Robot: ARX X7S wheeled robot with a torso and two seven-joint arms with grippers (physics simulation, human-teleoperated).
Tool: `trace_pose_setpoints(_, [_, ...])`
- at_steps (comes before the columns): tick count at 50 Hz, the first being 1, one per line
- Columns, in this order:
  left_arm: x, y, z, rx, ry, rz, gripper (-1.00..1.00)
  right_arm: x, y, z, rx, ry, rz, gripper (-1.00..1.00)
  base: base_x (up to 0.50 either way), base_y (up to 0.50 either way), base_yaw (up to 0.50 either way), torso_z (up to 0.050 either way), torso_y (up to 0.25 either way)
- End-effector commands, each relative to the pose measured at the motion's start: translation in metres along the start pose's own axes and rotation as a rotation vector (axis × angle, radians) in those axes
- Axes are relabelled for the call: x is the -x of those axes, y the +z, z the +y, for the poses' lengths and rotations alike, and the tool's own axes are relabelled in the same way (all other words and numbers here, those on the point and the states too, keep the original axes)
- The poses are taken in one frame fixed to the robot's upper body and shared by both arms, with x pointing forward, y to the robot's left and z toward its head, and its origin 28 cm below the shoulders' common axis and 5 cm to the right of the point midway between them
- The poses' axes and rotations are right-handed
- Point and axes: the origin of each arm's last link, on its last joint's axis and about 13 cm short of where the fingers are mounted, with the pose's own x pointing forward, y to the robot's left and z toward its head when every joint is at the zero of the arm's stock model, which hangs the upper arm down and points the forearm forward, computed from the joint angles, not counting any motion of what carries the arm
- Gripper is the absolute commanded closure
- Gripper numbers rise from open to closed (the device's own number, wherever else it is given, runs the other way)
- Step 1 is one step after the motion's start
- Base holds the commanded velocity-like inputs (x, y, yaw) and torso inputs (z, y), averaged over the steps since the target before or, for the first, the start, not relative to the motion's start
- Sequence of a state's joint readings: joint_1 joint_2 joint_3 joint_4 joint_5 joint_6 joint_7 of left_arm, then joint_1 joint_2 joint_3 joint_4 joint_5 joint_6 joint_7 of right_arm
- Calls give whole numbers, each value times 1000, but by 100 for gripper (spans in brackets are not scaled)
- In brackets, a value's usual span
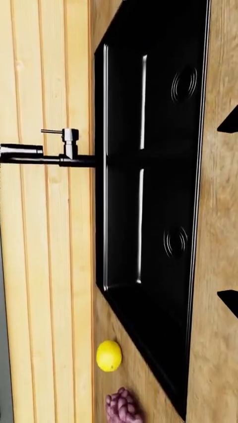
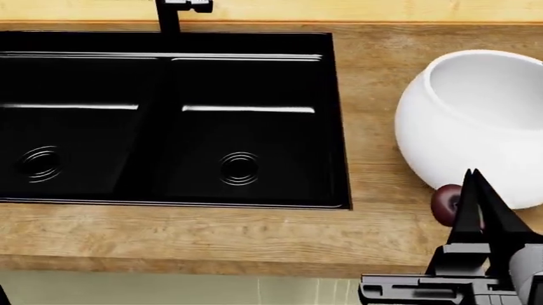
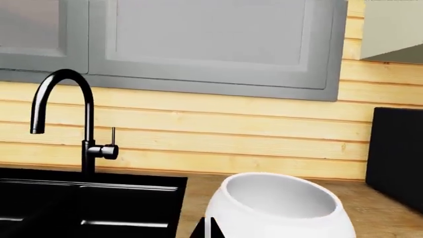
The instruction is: There is a mixed pile of frozen fruits and vegetables on the counter. Locate all the frozen vegetables and place the items in a bowl on the counter. Take all the frozen fruits and defrost them in a running sink.
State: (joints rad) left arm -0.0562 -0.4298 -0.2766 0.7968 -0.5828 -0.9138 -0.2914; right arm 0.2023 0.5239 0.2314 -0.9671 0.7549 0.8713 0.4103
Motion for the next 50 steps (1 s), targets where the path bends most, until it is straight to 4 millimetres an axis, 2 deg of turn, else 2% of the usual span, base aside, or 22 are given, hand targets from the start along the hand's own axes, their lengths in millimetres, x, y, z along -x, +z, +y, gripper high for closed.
trace_pose_setpoints(1, [-1, 1, -1, 20, 6, -25, -100, 1, -1, -2, 3, 2, -1, 100, 0, 500, 0, 0, 0])
trace_pose_setpoints(20, [-1, 1, -1, 18, 4, -23, -100, 0, -3, -2, 9, 1, 6, 100, 24, 500, 0, 0, 0])
trace_pose_setpoints(39, [3, -1, 3, 15, -1, -23, -100, 0, -4, -1, 24, 6, 6, 100, 370, 446, 0, 0, 0])
trace_pose_setpoints(50, [-1, 0, -2, 14, -1, -21, -100, 0, -3, 0, 24, 7, 3, 100, 358, 439, 0, 0, 0])
